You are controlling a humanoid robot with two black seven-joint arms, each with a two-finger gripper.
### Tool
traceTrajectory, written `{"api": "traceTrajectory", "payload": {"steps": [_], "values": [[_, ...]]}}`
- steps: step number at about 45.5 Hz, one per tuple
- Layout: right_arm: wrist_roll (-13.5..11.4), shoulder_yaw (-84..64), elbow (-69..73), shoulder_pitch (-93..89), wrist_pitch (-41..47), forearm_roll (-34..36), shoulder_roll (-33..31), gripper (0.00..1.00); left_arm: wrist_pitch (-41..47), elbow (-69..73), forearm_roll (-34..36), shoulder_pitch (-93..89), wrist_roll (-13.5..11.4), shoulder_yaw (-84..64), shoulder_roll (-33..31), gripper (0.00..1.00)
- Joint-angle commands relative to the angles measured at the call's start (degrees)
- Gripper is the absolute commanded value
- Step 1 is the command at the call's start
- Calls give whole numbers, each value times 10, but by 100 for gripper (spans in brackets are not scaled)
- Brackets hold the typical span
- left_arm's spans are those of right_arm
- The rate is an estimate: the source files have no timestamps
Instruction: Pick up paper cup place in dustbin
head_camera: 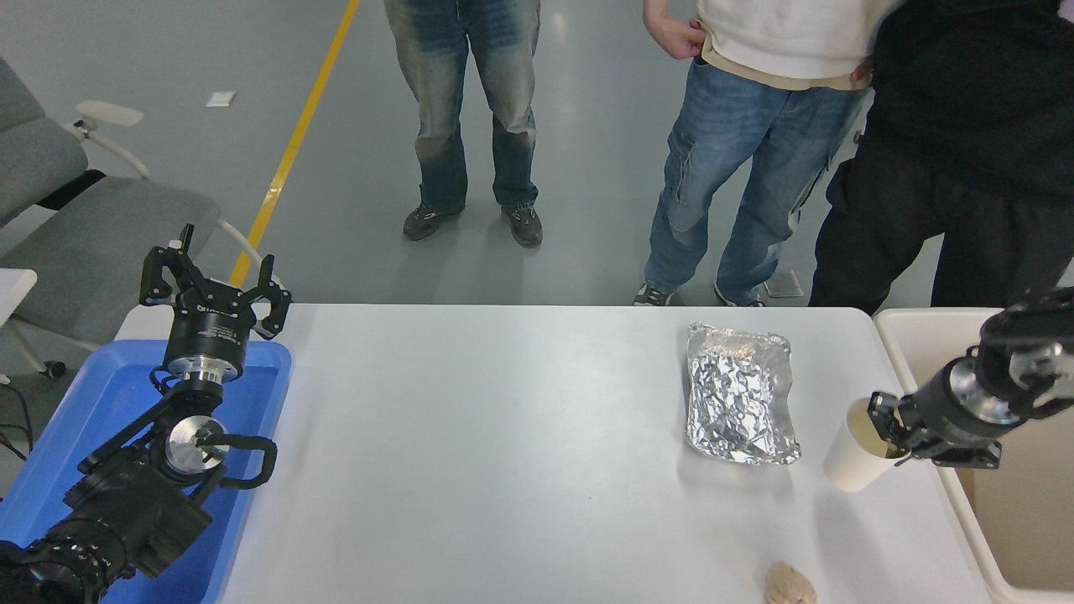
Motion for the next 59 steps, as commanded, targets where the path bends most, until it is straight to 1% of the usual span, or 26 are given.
{"api": "traceTrajectory", "payload": {"steps": [1,10,20,29,39,48,51,55,57,59], "values": [[0,-56,27,142,135,0,-26,0,0,0,0,0,0,0,0,99],[0,-87,33,231,135,0,-31,0,0,0,0,0,0,0,0,99],[1,-138,73,337,135,2,-37,0,0,1,0,0,0,1,0,99],[0,-150,88,376,135,2,-37,0,0,0,0,0,0,1,0,99],[0,-154,84,376,135,2,-38,0,0,1,0,0,0,1,0,99],[0,-200,55,357,135,0,-44,0,0,1,0,0,0,1,0,99],[-1,-213,42,346,135,0,-58,0,0,1,0,0,0,1,0,99],[0,-213,8,302,135,0,-95,0,0,0,0,0,0,1,0,99],[1,-205,-14,254,107,0,-113,0,0,0,0,0,0,1,0,99],[1,-199,-29,221,58,0,-118,0,0,0,0,0,0,1,0,99]]}}
